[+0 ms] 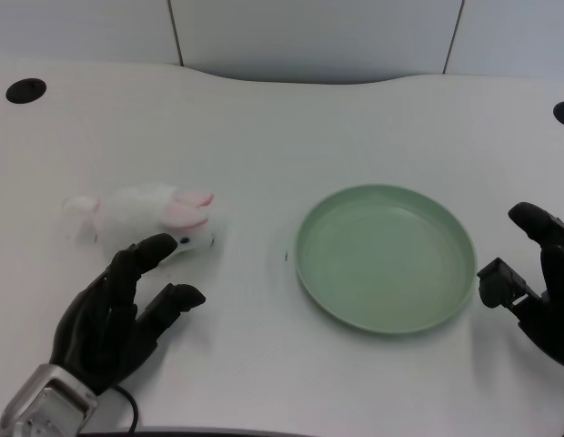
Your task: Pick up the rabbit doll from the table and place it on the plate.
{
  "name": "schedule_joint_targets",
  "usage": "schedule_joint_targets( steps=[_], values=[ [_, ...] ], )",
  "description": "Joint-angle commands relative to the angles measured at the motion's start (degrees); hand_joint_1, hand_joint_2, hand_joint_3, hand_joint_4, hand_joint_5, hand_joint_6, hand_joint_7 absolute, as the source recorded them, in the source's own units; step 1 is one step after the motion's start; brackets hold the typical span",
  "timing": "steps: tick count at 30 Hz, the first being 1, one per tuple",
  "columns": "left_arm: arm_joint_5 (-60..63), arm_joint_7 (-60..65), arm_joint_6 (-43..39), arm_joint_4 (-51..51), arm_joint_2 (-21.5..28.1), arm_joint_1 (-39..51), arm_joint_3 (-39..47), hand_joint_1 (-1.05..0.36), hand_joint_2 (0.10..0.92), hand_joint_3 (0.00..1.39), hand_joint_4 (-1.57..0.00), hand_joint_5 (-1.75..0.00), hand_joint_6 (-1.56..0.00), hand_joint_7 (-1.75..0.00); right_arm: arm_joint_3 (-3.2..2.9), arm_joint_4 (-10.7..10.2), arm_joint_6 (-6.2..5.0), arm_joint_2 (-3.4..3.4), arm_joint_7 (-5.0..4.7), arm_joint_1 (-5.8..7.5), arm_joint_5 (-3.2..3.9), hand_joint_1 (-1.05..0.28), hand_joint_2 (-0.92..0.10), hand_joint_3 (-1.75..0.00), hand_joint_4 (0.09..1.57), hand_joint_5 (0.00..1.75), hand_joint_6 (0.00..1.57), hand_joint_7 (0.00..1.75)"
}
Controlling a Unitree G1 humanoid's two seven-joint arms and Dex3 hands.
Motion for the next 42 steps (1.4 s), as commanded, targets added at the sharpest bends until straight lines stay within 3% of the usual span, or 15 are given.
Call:
schedule_joint_targets(
  steps=[1, 5, 15, 26, 29, 32, 35, 36, 39, 42],
  values=[
    [0.12, -0.10, -0.17, -0.21, 0.79, -0.09, 0.11, -0.71, 0.921, 0.34, -0.31, -1.60, -0.52, -0.97, -0.45, -0.13, -0.23, -1.01, 0.06, 0.04, 0.06, -0.66, -0.92, -0.17, 0.60, 1.75, 0.65, 1.29],
    [-0.02, -0.37, -0.32, 0.20, 0.76, -0.26, 0.24, -0.71, 0.921, 0.34, -0.31, -1.60, -0.53, -0.97, -0.48, -0.26, -0.30, -0.88, -0.37, 0.07, 0.00, -0.67, -0.92, -0.16, 0.61, 1.75, 0.65, 1.30],
    [-0.11, -0.26, 0.04, 0.63, 0.87, -0.56, 0.29, -0.71, 0.921, 0.34, -0.30, -1.61, -0.52, -0.98, -0.64, 0.34, 0.14, -0.93, -0.22, -0.31, 0.28, -0.66, -0.92, -0.14, 0.61, 1.75, 0.65, 1.27],
    [0.07, -0.10, 0.21, -0.28, 0.90, -0.04, 0.37, -0.71, 0.921, 0.33, -0.31, -1.61, -0.52, -0.97, -0.46, -0.59, 0.41, -0.56, -0.39, 0.22, 0.35, -0.66, -0.92, -0.14, 0.60, 1.75, 0.66, 1.26],
    [0.66, -0.55, -2.75, -1.27, 0.47, 0.83, 0.22, -0.71, 0.921, 0.33, -0.30, -1.60, -0.51, -0.96, -0.22, -0.71, 0.05, -0.43, -0.34, 0.32, 0.06, -0.67, -0.92, -0.14, 0.60, 1.75, 0.67, 1.26],
    [6.93, -2.56, -17.52, -5.97, 0.19, 3.90, -3.34, -0.70, 0.921, 0.31, -0.21, -1.59, -0.35, -1.10, -0.08, -1.04, 0.85, -0.24, -0.31, 0.48, 0.39, -0.66, -0.92, -0.15, 0.60, 1.75, 0.66, 1.26],
    [14.84, -2.76, -34.60, -9.09, 1.66, 5.33, -6.87, -0.71, 0.921, 0.28, -0.38, -1.21, -0.54, -0.64, -0.08, -1.19, 0.74, 0.00, -0.42, 0.48, 0.37, -0.65, -0.92, -0.16, 0.60, 1.75, 0.65, 1.26],
    [16.78, -2.33, -38.39, -9.44, 2.28, 5.41, -7.57, -0.75, 0.921, 0.27, -0.45, -0.98, -0.63, -0.40, -0.10, -1.18, 0.60, 0.02, -0.44, 0.45, 0.29, -0.65, -0.92, -0.17, 0.61, 1.75, 0.64, 1.31],
    [20.00, -1.85, -45.26, -10.69, 4.62, 4.87, -9.07, -0.80, 0.921, 0.23, -0.50, -0.74, -0.69, -0.16, -0.18, -1.01, 0.41, -0.03, -0.56, 0.23, 0.16, -0.66, -0.92, -0.17, 0.61, 1.75, 0.63, 1.34],
    [21.31, -2.49, -49.98, -11.45, 8.30, 2.66, -10.25, -0.80, 0.921, 0.19, -0.50, -0.61, -0.68, -0.06, -0.19, -0.90, 0.23, -0.05, -1.13, -0.06, -0.07, -0.67, -0.92, -0.15, 0.61, 1.75, 0.63, 1.34]
  ],
)
